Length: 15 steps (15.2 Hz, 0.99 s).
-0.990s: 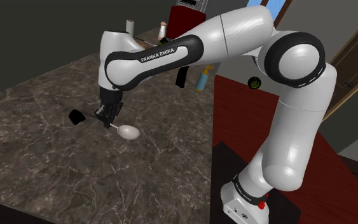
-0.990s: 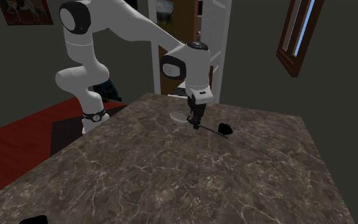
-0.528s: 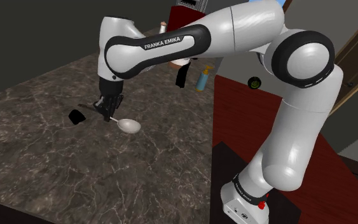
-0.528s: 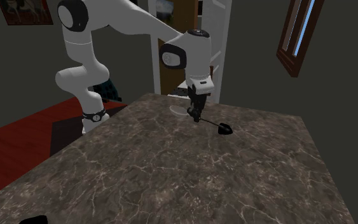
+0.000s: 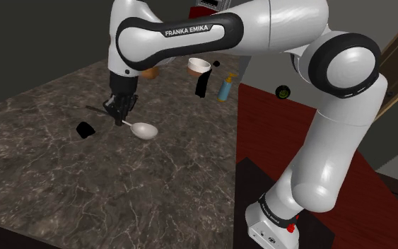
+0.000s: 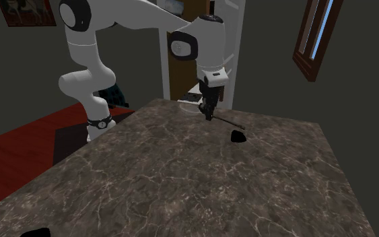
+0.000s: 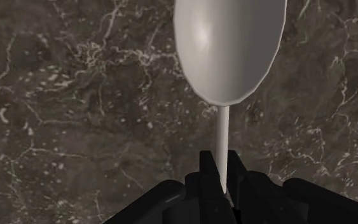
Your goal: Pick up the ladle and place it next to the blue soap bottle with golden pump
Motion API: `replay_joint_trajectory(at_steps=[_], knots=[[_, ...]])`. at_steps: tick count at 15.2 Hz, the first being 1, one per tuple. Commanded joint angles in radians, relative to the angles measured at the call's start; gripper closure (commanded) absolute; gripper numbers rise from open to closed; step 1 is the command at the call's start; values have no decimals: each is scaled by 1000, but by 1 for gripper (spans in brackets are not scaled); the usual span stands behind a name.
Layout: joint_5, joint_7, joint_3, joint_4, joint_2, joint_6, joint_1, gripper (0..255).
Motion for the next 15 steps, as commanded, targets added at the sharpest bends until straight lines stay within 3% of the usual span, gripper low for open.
replay_joint_trajectory(at_steps=[1, 15], knots=[[2, 2, 1, 14, -10, -24, -1, 255], [7, 18, 4, 163, -40, -201, -2, 255]])
